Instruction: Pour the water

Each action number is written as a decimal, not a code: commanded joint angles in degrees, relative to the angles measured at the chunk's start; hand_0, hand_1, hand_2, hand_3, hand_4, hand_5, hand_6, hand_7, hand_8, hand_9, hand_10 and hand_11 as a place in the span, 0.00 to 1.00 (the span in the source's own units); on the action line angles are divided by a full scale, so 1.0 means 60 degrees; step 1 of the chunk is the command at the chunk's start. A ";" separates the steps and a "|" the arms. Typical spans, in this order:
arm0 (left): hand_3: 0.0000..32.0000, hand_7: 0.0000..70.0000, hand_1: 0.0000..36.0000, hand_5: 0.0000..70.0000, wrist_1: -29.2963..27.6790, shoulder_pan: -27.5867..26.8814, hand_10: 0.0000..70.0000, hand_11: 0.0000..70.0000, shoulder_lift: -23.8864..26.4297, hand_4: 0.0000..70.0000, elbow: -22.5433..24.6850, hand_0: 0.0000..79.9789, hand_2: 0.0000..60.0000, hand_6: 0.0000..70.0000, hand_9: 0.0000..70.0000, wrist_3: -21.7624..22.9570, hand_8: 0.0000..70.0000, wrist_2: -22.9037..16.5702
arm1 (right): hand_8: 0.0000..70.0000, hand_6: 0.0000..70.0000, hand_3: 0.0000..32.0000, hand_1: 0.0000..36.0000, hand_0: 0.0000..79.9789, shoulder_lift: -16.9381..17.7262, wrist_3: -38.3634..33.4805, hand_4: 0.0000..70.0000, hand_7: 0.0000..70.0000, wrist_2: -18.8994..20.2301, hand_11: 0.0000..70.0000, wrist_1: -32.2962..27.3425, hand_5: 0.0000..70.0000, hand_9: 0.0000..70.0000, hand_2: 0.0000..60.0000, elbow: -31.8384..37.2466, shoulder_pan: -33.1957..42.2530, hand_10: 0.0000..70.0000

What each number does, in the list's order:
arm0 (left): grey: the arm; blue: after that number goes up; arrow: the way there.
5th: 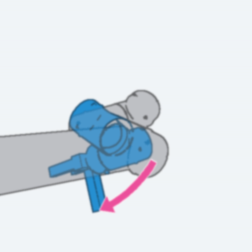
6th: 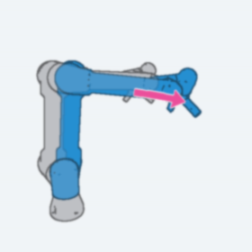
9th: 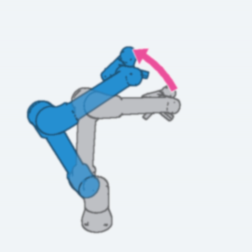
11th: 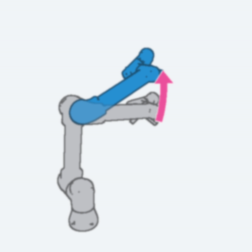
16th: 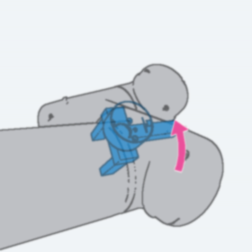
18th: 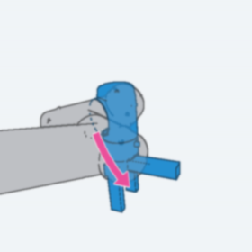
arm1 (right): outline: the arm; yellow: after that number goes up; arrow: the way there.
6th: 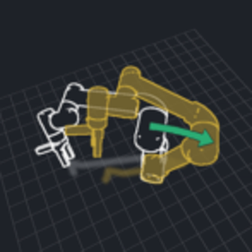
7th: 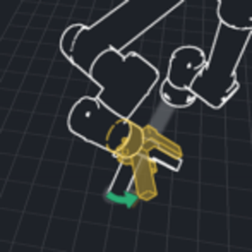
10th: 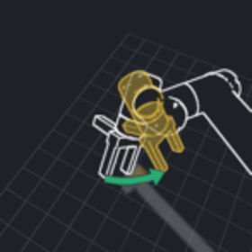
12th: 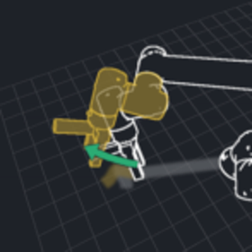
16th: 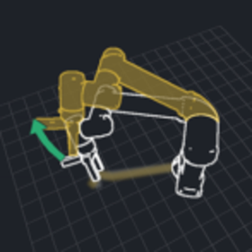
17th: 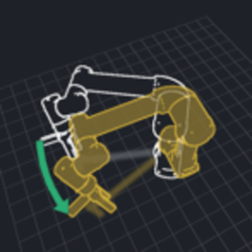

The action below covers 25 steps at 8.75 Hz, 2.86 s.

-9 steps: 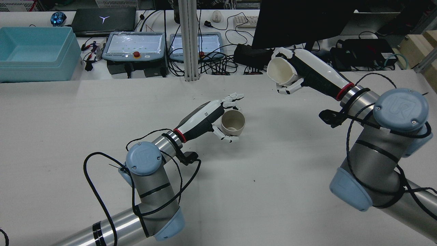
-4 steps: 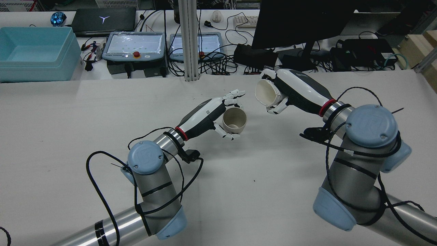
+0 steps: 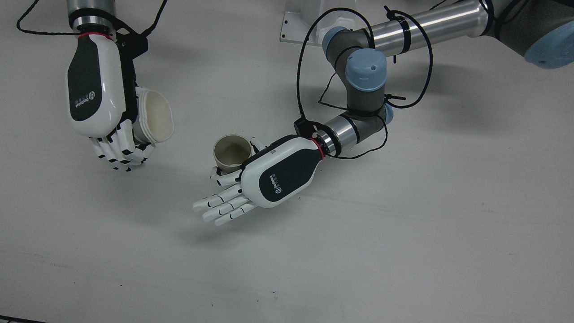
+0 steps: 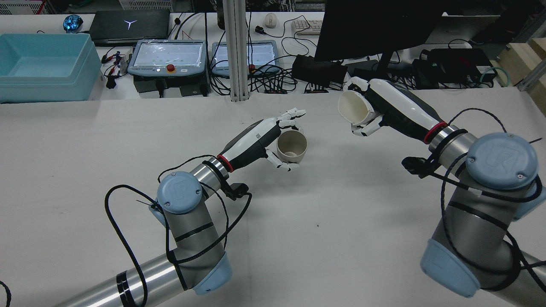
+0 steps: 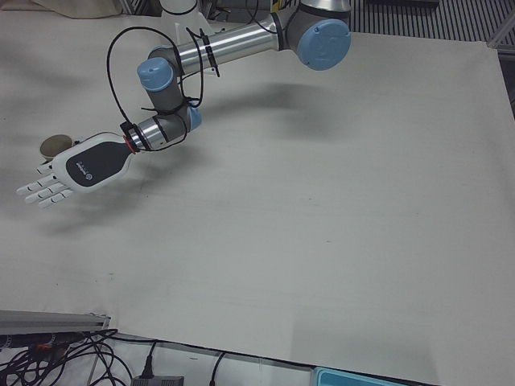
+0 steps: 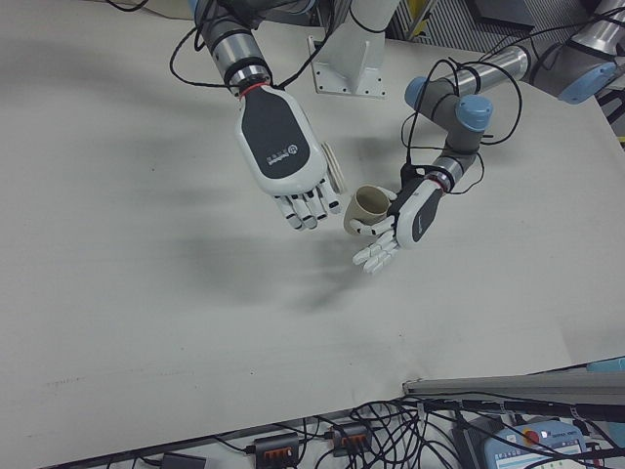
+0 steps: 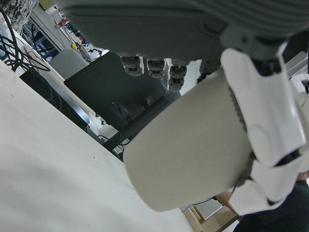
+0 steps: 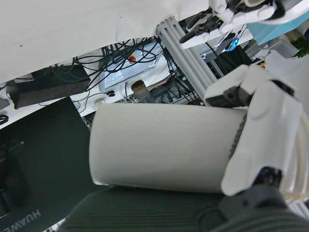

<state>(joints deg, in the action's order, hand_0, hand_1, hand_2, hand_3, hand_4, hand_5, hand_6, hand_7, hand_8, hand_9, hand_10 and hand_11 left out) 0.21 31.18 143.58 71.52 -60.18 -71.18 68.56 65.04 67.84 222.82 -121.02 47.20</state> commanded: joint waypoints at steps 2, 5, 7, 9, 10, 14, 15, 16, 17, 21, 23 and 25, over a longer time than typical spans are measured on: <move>0.00 0.14 0.88 0.65 0.0871 0.0340 0.05 0.10 -0.0111 0.52 0.0645 0.58 1.00 0.13 0.10 0.1312 0.06 -0.0760 | 0.43 0.37 0.00 0.73 0.63 0.1402 -0.3306 0.01 0.89 0.0788 0.62 -0.0396 1.00 0.68 0.96 -0.0586 0.2482 0.41; 0.00 0.13 0.87 0.63 0.1078 0.1128 0.05 0.09 -0.1600 0.51 0.1713 0.58 1.00 0.12 0.10 0.2645 0.06 -0.0924 | 0.46 0.36 0.00 0.63 0.60 0.3330 -0.4189 0.00 0.84 0.2036 0.71 -0.2910 1.00 0.71 0.92 -0.0325 0.4345 0.49; 0.00 0.13 0.89 0.63 0.1064 0.1729 0.04 0.09 -0.2758 0.51 0.2433 0.58 1.00 0.12 0.09 0.3157 0.05 -0.0910 | 0.48 0.36 0.00 0.58 0.58 0.4171 -0.4625 0.00 0.83 0.3379 0.75 -0.5788 1.00 0.74 0.92 0.1846 0.5632 0.52; 0.00 0.13 0.88 0.62 0.0977 0.2301 0.05 0.09 -0.3170 0.51 0.2435 0.58 1.00 0.12 0.09 0.3466 0.06 -0.0910 | 0.52 0.35 0.00 0.47 0.53 0.4437 -0.5504 0.00 0.80 0.3547 0.79 -0.8517 1.00 0.79 0.92 0.4630 0.6193 0.55; 0.00 0.13 0.87 0.62 0.0642 0.2522 0.05 0.09 -0.3593 0.51 0.2406 0.58 1.00 0.12 0.10 0.3438 0.06 -0.0910 | 0.54 0.36 0.00 0.45 0.51 0.4437 -0.5450 0.00 0.80 0.3532 0.79 -0.9152 1.00 0.81 0.94 0.5614 0.6253 0.55; 0.00 0.13 0.85 0.60 -0.0895 0.3050 0.05 0.10 -0.5249 0.50 0.2027 0.58 1.00 0.12 0.10 0.3321 0.06 -0.0910 | 0.56 0.37 0.00 0.47 0.50 0.4059 -0.4982 0.00 0.82 0.2848 0.83 -1.1555 1.00 0.83 1.00 0.9087 0.6122 0.58; 0.00 0.13 0.84 0.59 -0.1175 0.3124 0.05 0.10 -0.5542 0.50 0.1996 0.58 1.00 0.11 0.10 0.3306 0.06 -0.0910 | 0.57 0.39 0.00 0.47 0.50 0.3622 -0.4792 0.01 0.83 0.2554 0.85 -1.2329 1.00 0.84 1.00 1.0213 0.6021 0.60; 0.00 0.12 0.83 0.59 -0.1540 0.3139 0.05 0.10 -0.5850 0.50 0.1923 0.58 1.00 0.11 0.10 0.3175 0.06 -0.0910 | 0.57 0.39 0.00 0.46 0.49 0.3066 -0.4746 0.01 0.82 0.2333 0.88 -1.3048 1.00 0.85 1.00 1.1239 0.5744 0.62; 0.00 0.12 0.82 0.59 -0.1921 0.3182 0.05 0.10 -0.6042 0.50 0.1662 0.58 1.00 0.11 0.10 0.3145 0.06 -0.0910 | 0.59 0.39 0.00 0.43 0.47 0.2858 -0.4761 0.01 0.81 0.1911 0.92 -1.3200 1.00 0.86 1.00 1.1554 0.5408 0.64; 0.00 0.12 0.79 0.57 -0.2992 0.3285 0.05 0.10 -0.6790 0.49 0.0725 0.58 1.00 0.11 0.10 0.2705 0.06 -0.0910 | 0.57 0.39 0.00 0.42 0.47 0.2797 -0.4819 0.03 0.79 0.1408 0.90 -1.3202 1.00 0.84 1.00 1.1381 0.4906 0.63; 0.00 0.12 0.77 0.57 -0.3198 0.3271 0.05 0.10 -0.6791 0.50 0.0168 0.58 1.00 0.11 0.11 0.2662 0.06 -0.0910 | 0.56 0.39 0.00 0.43 0.49 0.2782 -0.4805 0.03 0.79 0.1379 0.88 -1.3202 1.00 0.82 0.98 1.1279 0.4863 0.62; 0.00 0.12 0.76 0.57 -0.3286 0.3242 0.05 0.10 -0.6791 0.50 -0.0098 0.58 1.00 0.11 0.11 0.2458 0.07 -0.0910 | 0.56 0.39 0.00 0.43 0.50 0.2782 -0.4805 0.03 0.80 0.1277 0.87 -1.3187 1.00 0.82 0.96 1.1235 0.4818 0.61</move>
<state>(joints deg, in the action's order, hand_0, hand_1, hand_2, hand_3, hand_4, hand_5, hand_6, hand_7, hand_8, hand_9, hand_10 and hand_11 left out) -18.63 50.79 102.90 73.11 -44.15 -76.64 85.30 36.19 76.02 143.62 -53.25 76.41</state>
